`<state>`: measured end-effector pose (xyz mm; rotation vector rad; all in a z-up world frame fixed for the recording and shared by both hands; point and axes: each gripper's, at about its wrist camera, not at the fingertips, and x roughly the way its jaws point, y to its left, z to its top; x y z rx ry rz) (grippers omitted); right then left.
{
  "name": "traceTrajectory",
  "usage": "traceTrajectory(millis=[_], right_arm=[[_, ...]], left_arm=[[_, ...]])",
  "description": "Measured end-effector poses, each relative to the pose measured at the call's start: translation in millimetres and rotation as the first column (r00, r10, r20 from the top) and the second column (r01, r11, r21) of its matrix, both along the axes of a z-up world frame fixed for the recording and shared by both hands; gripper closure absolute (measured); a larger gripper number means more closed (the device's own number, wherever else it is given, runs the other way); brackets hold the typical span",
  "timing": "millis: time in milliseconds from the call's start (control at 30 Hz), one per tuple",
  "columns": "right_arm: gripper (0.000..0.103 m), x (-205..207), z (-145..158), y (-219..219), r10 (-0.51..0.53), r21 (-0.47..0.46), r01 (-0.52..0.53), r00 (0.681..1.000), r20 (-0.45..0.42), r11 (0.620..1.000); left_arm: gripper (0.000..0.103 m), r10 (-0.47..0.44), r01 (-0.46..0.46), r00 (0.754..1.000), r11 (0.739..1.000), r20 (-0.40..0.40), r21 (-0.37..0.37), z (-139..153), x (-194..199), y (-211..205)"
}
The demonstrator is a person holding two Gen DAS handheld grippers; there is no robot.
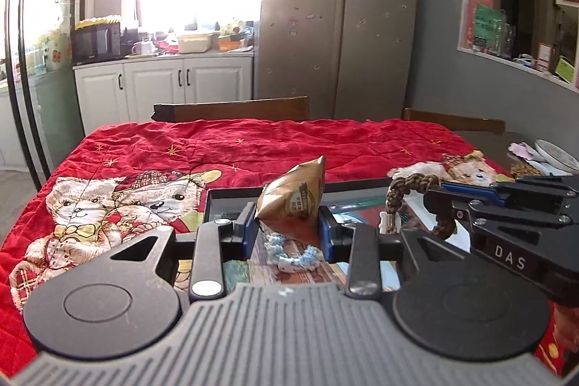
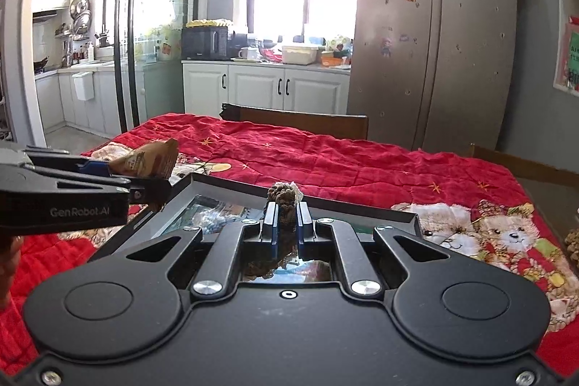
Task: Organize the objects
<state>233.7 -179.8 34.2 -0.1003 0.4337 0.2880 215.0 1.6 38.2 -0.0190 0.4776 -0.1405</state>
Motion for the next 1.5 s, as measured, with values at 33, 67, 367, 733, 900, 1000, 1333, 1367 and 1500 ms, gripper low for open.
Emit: traceTrajectory(millis=[33, 67, 367, 733, 900, 1000, 1333, 1367, 1500], right_arm=[[0.093, 6, -1, 1, -0.004, 0.004, 0.005, 1.000, -0.005, 1.000], [0.093, 12, -2, 1, -0.010, 0.009, 0.010, 1.000, -0.011, 1.000], [0.093, 59, -10, 12, -0.042, 0.057, 0.044, 0.998, -0.046, 0.997], [0.093, 87, -35, 11, -0.071, 0.096, 0.078, 0.994, -0.079, 0.992], [0.093, 96, -50, 10, -0.063, 0.084, 0.072, 0.992, -0.106, 0.994], [0.093, 99, -56, 11, -0.054, 0.081, 0.064, 0.991, -0.123, 0.995], [0.093, 105, -68, 9, -0.044, 0.082, 0.058, 0.986, -0.162, 0.995], [0.093, 106, -69, 10, -0.044, 0.080, 0.058, 0.985, -0.165, 0.995], [0.093, 109, -72, 11, -0.038, 0.079, 0.053, 0.983, -0.181, 0.995]], left_arm=[[0.065, 0.005, -0.005, 1.000, 1.000, -0.006, -0.001, -2, 5, 1], [0.065, 0.009, -0.009, 1.000, 1.000, -0.012, -0.003, -3, 9, 0], [0.065, 0.043, -0.043, 0.997, 0.999, -0.064, -0.008, -20, 43, -2], [0.064, 0.038, -0.041, 0.995, 0.999, -0.093, -0.029, -36, 67, -1], [0.064, 0.021, -0.023, 0.992, 1.000, -0.122, -0.014, -47, 72, -4], [0.064, 0.015, -0.016, 0.990, 1.000, -0.139, -0.005, -53, 76, -6], [0.064, 0.003, -0.002, 0.987, 1.000, -0.159, 0.005, -58, 77, -9], [0.064, 0.000, 0.000, 0.987, 1.000, -0.161, 0.004, -58, 77, -9], [0.064, -0.004, 0.005, 0.986, 1.000, -0.168, 0.006, -60, 78, -10]])
